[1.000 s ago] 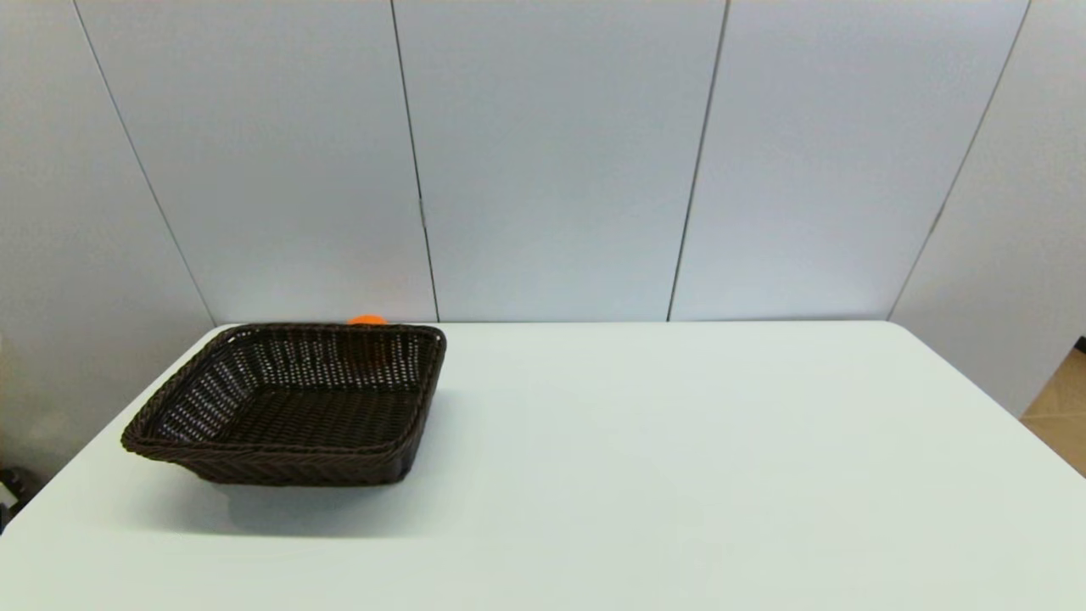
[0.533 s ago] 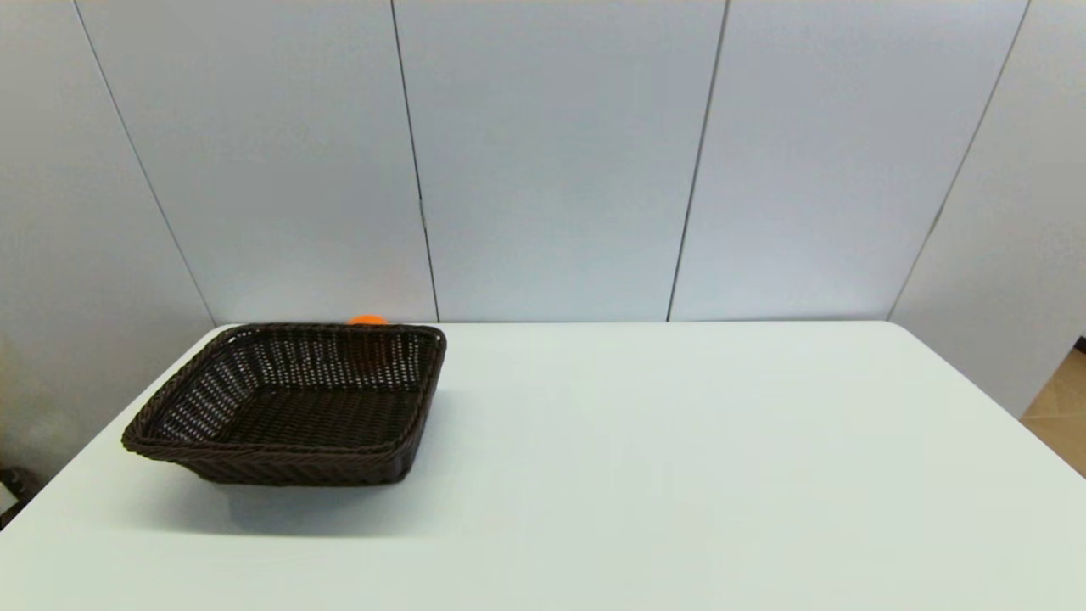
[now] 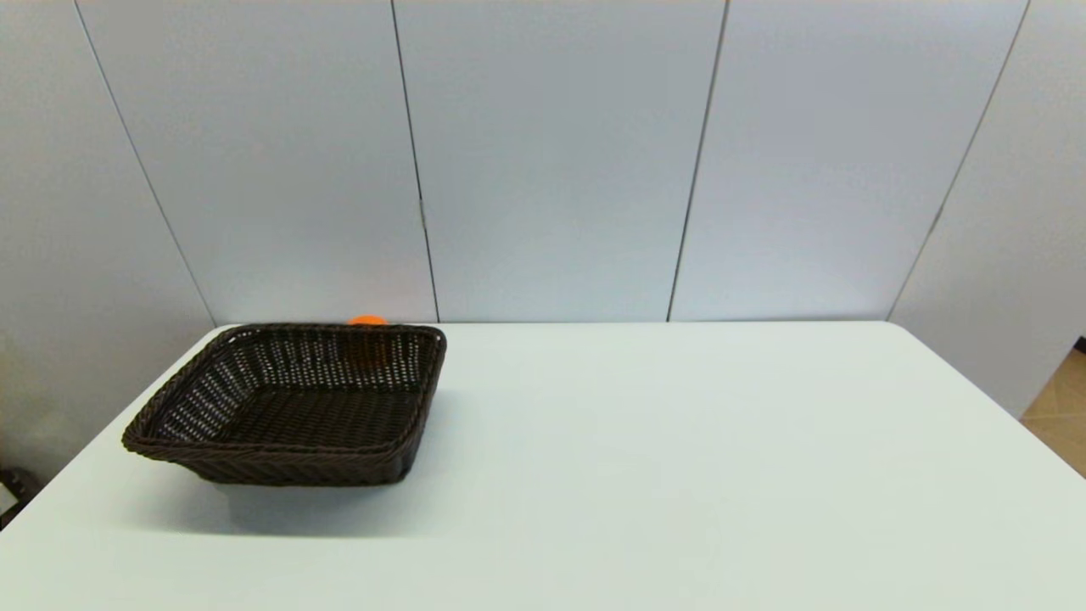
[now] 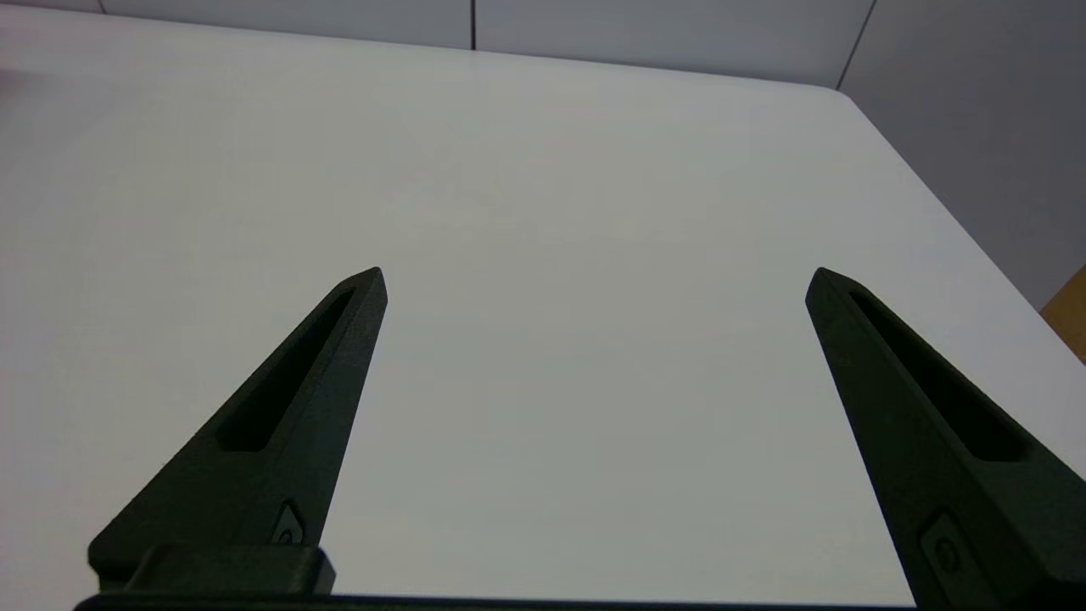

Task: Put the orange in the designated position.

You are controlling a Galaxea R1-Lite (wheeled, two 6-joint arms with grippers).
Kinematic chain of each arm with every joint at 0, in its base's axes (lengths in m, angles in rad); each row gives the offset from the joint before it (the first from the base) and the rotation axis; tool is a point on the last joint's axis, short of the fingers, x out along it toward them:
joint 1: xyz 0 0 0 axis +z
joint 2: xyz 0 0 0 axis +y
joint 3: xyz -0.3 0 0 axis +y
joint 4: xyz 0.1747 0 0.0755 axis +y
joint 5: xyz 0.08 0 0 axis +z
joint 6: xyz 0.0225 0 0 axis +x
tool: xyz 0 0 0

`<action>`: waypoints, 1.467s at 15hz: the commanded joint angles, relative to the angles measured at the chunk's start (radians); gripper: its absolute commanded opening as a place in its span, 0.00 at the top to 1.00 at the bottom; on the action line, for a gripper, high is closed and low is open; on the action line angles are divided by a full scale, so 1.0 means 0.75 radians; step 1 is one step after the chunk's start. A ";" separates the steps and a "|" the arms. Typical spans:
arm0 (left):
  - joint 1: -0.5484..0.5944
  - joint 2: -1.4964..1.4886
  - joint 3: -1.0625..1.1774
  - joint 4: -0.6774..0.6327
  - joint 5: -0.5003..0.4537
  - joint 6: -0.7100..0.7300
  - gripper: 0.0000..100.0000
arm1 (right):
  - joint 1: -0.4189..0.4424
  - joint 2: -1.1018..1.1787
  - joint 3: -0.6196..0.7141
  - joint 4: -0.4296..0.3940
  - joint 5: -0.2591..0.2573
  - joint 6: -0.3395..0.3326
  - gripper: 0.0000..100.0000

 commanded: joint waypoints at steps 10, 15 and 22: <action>0.006 -0.152 0.415 -0.369 0.301 -0.029 0.00 | 0.000 0.000 0.000 0.000 0.001 -0.002 0.00; 0.006 -0.152 0.413 -0.311 0.309 -0.037 0.00 | 0.000 0.000 0.000 0.000 0.001 0.000 0.00; 0.006 -0.152 0.413 -0.311 0.307 -0.086 0.00 | 0.000 0.000 0.000 0.000 0.001 0.000 0.00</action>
